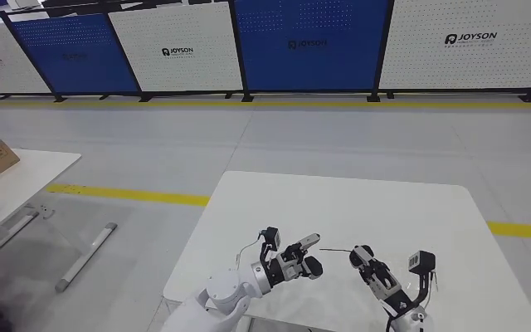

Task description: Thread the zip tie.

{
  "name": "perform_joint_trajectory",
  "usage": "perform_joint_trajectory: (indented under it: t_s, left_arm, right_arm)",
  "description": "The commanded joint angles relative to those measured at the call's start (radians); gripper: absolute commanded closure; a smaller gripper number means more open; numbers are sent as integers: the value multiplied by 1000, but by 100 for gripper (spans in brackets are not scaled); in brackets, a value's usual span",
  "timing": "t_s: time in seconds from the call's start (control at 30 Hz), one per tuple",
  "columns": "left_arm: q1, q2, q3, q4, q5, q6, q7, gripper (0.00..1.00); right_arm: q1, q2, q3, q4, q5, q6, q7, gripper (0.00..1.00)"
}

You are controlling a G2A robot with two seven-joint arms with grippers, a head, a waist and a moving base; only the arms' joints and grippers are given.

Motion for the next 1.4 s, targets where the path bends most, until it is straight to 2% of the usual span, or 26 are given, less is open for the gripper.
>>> perform_joint_trajectory:
  t_s: [0.0, 0.13, 0.23, 0.27, 0.53, 0.6, 0.67, 0.77, 1.07, 1.17, 1.3, 1.33, 1.37]
  left_arm:
    - [-5, -3, 14, 1, 13, -4, 26, 0]
    - [-20, -12, 44, 15, 11, -23, 84, 0]
    - [-30, -18, 65, 31, 50, -47, 150, 0]
    - [-30, -19, 67, 31, 49, -47, 155, 0]
    - [-30, -19, 69, 29, 50, -46, 161, 0]
    - [-31, -21, 75, 23, 65, -60, 176, 0]
    - [-31, -23, 82, 17, 52, -75, 166, 0]
    - [-27, -23, 75, 18, -32, -108, 102, 0]
    - [-27, -22, 70, 22, -31, -110, 106, 0]
    - [-32, -25, 79, 26, 18, -116, 153, 0]
    - [-37, -27, 92, 37, 63, -134, 175, 0]
    - [-37, -27, 94, 38, 71, -139, 179, 1]
    - [-36, -27, 96, 38, 73, -142, 180, 38]
  right_arm:
    - [3, -2, -5, -2, -5, -3, -7, 100]
    - [5, -6, -32, -5, -45, -11, -12, 100]
    - [11, -9, -53, 1, -96, -2, -26, 100]
    - [11, -9, -54, 2, -98, -1, -28, 100]
    - [11, -9, -54, 2, -98, -1, -28, 100]
    - [11, -9, -54, 2, -98, -1, -28, 100]
    - [11, -9, -54, 2, -98, -1, -28, 100]
    - [11, -9, -54, 2, -98, -1, -28, 100]
    - [11, -9, -54, 2, -98, -1, -28, 100]
    - [11, -9, -54, 2, -98, -1, -28, 100]
    - [14, -10, -52, 5, -111, 10, -38, 100]
    - [14, -10, -52, 6, -121, 17, -42, 100]
    - [14, -10, -52, 6, -126, 22, -44, 100]
